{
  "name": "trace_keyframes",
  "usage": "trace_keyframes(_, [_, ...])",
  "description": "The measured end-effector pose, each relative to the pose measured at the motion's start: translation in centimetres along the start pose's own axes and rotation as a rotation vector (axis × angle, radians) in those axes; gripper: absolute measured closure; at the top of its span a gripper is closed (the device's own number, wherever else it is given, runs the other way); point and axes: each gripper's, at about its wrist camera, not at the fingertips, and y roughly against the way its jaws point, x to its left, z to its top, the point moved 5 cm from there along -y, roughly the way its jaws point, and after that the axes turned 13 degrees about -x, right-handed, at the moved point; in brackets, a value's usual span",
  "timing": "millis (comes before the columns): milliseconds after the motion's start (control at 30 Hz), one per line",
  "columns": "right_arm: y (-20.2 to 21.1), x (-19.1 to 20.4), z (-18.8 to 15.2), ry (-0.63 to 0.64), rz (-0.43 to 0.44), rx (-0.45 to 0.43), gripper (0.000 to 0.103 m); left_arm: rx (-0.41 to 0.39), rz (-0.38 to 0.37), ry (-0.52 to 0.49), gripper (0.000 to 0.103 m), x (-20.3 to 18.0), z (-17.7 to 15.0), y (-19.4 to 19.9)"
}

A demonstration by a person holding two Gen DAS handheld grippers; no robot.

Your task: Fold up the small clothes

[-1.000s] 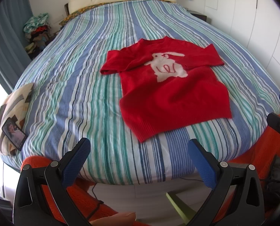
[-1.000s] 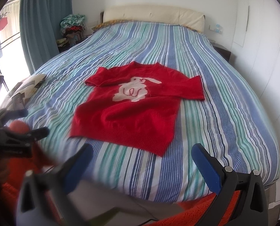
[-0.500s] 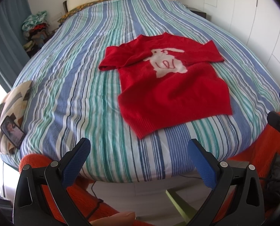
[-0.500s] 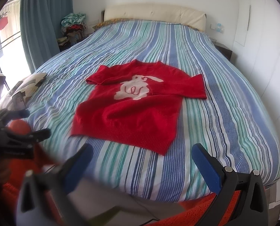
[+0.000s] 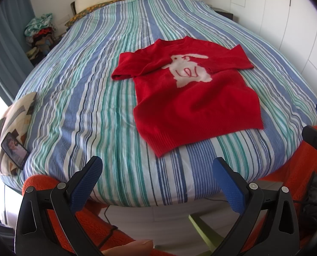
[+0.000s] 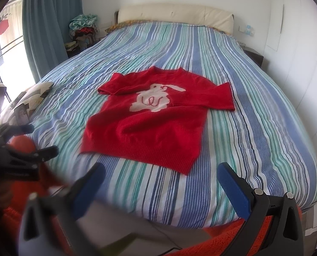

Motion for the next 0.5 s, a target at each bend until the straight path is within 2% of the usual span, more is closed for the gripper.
trace_keyframes(500, [-0.26, 0.52, -0.44, 0.001, 0.004, 0.007, 0.000, 0.009, 0.000, -0.001, 0.000, 0.11, -0.11, -0.18])
